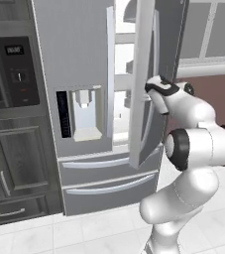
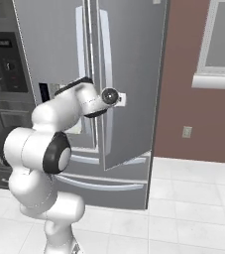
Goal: Place one of the steaks on the plate and the other in the bowl. Then place the bowl in the fridge.
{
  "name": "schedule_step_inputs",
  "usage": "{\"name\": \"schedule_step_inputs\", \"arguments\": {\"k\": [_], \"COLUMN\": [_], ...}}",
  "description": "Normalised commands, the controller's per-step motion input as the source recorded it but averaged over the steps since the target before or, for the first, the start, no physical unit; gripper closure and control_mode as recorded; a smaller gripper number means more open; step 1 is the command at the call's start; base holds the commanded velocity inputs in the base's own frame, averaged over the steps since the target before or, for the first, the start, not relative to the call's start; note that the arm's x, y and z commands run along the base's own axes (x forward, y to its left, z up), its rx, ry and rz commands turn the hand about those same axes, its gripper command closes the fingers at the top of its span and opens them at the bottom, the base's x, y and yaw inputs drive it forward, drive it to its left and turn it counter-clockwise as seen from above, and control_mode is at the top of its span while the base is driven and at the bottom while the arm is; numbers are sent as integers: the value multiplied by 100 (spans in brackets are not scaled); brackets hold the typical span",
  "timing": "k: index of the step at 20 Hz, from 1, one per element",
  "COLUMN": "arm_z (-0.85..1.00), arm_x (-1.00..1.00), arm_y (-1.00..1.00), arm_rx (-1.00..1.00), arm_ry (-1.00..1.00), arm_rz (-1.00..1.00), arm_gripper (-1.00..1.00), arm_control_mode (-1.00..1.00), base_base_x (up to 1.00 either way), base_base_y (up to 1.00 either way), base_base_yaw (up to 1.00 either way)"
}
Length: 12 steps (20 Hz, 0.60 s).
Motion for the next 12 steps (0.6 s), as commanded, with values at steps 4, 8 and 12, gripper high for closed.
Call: {"name": "schedule_step_inputs", "arguments": {"k": [4,8,12], "arm_z": [28,1,3], "arm_x": [-87,-26,-3], "arm_y": [-72,-38,-12], "arm_rx": [12,1,0], "arm_ry": [3,2,0], "arm_rz": [9,8,0], "arm_gripper": [100,100,100], "arm_control_mode": [-100,-100,-100], "base_base_x": [0,0,0], "base_base_y": [0,0,0], "base_base_yaw": [0,0,0]}}
